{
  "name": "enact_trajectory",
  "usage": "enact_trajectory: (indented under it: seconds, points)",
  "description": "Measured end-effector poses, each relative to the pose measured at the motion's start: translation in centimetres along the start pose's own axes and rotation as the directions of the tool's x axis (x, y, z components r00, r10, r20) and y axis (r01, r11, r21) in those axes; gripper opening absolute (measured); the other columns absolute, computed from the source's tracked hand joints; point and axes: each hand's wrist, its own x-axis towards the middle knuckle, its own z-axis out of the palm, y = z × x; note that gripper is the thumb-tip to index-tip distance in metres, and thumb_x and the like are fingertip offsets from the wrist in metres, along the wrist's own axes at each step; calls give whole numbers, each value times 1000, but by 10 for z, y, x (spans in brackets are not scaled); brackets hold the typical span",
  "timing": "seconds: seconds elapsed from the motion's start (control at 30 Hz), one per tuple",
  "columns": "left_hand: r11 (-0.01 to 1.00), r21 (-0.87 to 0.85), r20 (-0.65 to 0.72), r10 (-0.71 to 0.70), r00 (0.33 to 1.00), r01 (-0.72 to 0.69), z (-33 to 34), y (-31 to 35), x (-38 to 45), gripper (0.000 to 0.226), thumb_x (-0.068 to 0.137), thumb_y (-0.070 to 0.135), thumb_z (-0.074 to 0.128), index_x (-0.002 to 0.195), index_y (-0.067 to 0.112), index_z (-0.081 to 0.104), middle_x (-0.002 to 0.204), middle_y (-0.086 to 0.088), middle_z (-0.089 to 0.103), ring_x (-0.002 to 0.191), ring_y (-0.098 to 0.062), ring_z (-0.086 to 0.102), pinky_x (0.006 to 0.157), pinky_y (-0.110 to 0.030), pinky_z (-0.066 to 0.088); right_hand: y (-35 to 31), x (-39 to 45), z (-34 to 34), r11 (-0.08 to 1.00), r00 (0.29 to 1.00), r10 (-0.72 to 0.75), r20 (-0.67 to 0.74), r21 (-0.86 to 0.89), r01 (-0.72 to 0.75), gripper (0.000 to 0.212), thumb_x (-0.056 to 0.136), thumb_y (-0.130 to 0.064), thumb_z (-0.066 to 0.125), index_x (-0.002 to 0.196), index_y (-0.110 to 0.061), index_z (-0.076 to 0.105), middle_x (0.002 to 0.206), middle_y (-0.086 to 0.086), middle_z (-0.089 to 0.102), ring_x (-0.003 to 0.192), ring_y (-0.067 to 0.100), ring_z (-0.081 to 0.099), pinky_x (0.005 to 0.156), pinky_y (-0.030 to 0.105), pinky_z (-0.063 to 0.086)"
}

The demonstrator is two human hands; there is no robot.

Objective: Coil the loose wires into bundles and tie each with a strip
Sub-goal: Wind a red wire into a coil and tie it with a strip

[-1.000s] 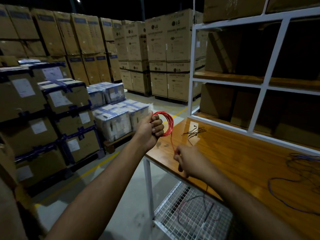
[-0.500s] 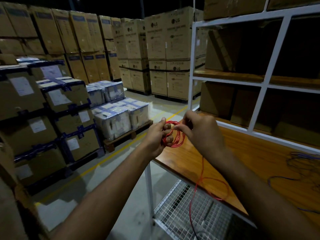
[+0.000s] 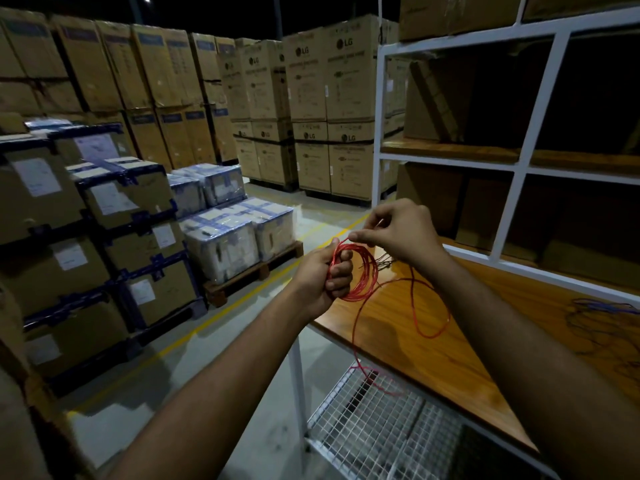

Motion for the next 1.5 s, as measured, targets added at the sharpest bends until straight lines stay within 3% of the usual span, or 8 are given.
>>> enact_trajectory:
  seconds: [0.17,0.33,0.47,0.7,0.87,1.0,1.17,1.5]
  points:
    - [986,-167,59,1,998,9,-6,7,-2,44,107,41,29,73,17,44,47,9,28,34,-4,23,38,-19,15,27,5,7,923,930,212,299,251,-291,54,76,-58,73,76,-4,69,55,0,54,48,11,45,47,25,35]
    - [968,-235,37,103,994,-91,-20,20,-2,32,102,34,36,75,19,41,49,9,27,35,-4,23,37,-20,17,70,-10,12,820,707,99,700,345,-457,23,100,-32,54,95,-14,67,94,9,63,86,22,58,74,33,45]
    - [962,-215,-34,165,986,-169,-31,30,-3,28,101,29,36,75,19,42,49,9,28,35,-4,22,39,-21,16,92,-27,15,613,695,-4,719,551,-567,37,92,-27,64,120,-6,56,123,16,67,118,30,62,98,47,44]
    - [962,-181,-42,200,979,-204,-30,30,-3,20,90,28,44,73,18,44,52,9,28,38,-6,21,48,-24,10,105,-39,22,274,694,-117,710,695,-665,66,79,-11,75,139,-5,49,116,18,62,116,34,58,101,60,46]
    - [978,-126,7,169,986,-167,-28,24,-4,23,94,24,36,74,17,44,54,7,28,39,-7,22,47,-25,14,99,-42,20,521,786,140,602,631,-575,36,92,-8,62,128,-16,63,124,11,67,116,30,62,92,47,52]
    - [976,-142,3,166,986,-164,-25,18,-4,23,93,23,35,72,18,43,52,8,28,37,-7,22,44,-24,13,90,-41,14,481,807,131,575,676,-559,37,93,-4,60,128,-17,60,121,11,68,96,25,64,71,31,54]
    - [960,-182,-54,205,977,-211,-27,26,-6,21,91,26,42,71,19,42,52,9,25,38,-5,20,46,-23,10,91,-43,10,679,824,278,493,506,-532,23,95,-12,61,118,-11,65,109,13,67,75,18,64,59,26,52]
    - [957,-168,-202,203,958,-238,-44,35,-5,41,107,33,30,70,20,41,51,8,24,38,-7,19,37,-22,16,87,-52,-5,665,924,326,198,647,-373,30,97,4,47,91,-17,67,112,2,60,97,15,57,71,25,44]
